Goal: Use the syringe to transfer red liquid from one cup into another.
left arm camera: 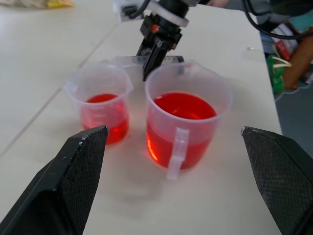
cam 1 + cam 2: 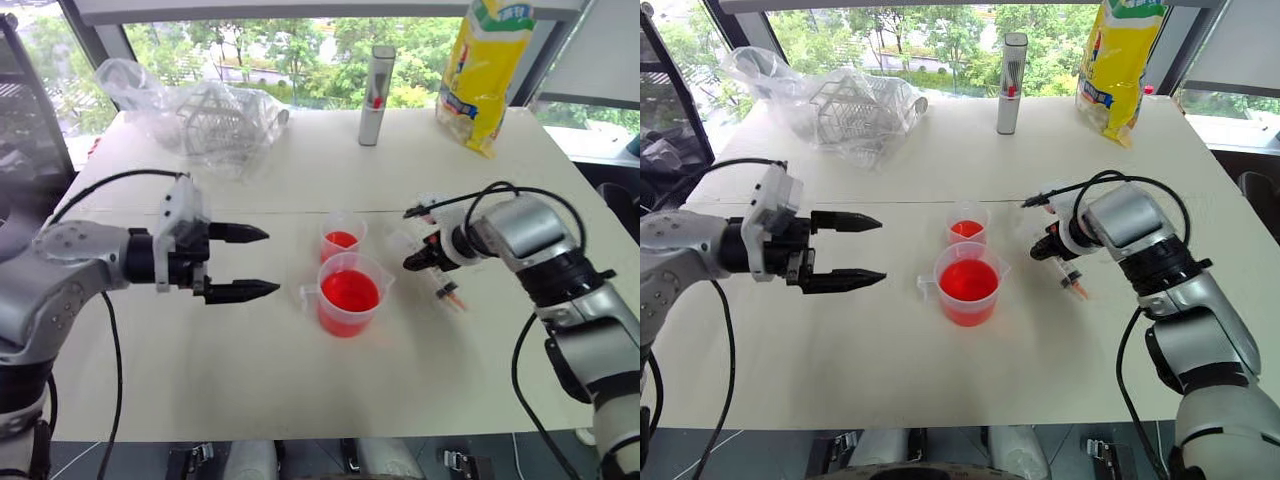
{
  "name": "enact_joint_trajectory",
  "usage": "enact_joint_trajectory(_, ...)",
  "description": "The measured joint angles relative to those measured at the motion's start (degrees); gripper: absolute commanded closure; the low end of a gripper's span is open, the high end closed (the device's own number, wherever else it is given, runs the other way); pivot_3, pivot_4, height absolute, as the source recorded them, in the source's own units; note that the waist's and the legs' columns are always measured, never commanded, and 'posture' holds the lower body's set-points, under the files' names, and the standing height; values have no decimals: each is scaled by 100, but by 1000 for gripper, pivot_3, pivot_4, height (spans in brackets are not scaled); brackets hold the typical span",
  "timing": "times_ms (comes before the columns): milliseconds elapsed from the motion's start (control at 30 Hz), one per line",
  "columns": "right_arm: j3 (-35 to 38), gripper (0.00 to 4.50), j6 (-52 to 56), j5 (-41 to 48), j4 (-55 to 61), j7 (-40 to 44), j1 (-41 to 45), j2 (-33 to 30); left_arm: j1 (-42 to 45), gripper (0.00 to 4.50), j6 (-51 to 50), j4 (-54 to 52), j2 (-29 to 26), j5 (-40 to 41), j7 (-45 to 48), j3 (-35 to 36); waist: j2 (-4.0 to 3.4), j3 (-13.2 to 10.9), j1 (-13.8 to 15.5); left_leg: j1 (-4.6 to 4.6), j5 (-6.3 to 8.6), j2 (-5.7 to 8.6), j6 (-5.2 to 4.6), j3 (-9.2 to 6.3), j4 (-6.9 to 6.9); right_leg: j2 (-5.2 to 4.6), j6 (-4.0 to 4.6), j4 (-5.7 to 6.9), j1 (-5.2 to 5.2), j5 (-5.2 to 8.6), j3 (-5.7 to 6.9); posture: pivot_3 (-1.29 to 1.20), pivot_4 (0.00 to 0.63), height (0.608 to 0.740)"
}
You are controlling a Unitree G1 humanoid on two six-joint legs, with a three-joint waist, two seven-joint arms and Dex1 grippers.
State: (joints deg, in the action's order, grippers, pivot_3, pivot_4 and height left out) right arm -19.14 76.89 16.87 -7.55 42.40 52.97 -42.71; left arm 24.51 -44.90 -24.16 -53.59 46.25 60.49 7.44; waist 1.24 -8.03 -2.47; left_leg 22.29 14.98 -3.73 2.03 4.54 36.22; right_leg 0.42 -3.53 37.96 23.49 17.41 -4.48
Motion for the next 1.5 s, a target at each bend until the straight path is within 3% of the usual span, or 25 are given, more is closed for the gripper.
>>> enact_joint_trajectory(133, 1537, 3108, -948, 352, 777, -39, -137, 55, 189, 0, -81, 179, 47, 71, -55, 26, 1, 1, -6, -1, 0, -1, 0, -3, -3, 3, -1, -2, -3, 0, 4, 0, 150, 740)
enact_joint_trajectory(267, 2554, 3108, -1343, 846, 1517, -21, -304, 233, 441, 0, -89, 337, 111, 75, -68, 6, 5, 3, -3, -8, 0, -4, 0, -8, -4, 6, -1, -2, -11, 0, 2, 0, 150, 740)
enact_joint_trajectory(400, 3980, 3108, -1560, 2786, 2828, 94, -673, 1239, 1122, 0, -106, 721, 321, 92, 42, -90, 2, 1, 3, -4, 0, -6, 1, -13, -3, 9, -2, 1, -13, 0, 8, 0, 150, 740)
enact_joint_trajectory(500, 4415, 3108, -1605, 3860, 3370, -56, -801, 1561, 1485, 0, -124, 965, 361, 134, 210, -175, 8, 5, -5, -17, 0, -6, 1, -11, -3, 4, -2, -1, -25, 0, 10, 0, 150, 740)
enact_joint_trajectory(633, 3990, 3108, -2026, 3907, 3511, -162, -1531, 1806, 1874, 0, -168, 1222, 428, 134, 387, -278, 10, 6, -12, -23, 0, -1, 0, -7, -1, 2, -2, 2, -29, 0, 7, 0, 150, 740)
enact_joint_trajectory(1000, 2370, 3108, -4412, 2374, 3227, 506, -3167, 2174, 2596, 0, -312, 1542, 571, 63, 664, -549, 10, 6, 0, -17, 0, -1, 1, -9, 0, 12, -4, 1, -24, 2, 8, 0, 150, 740)
enact_joint_trajectory(1500, 1507, 3108, -5997, 1300, 2715, 757, -3959, 2245, 2986, 0, -348, 1783, 1145, -88, 736, -900, 9, 5, 3, -22, -2, -2, 3, -9, 2, 15, -4, 3, -27, 2, 5, 0, 150, 740)
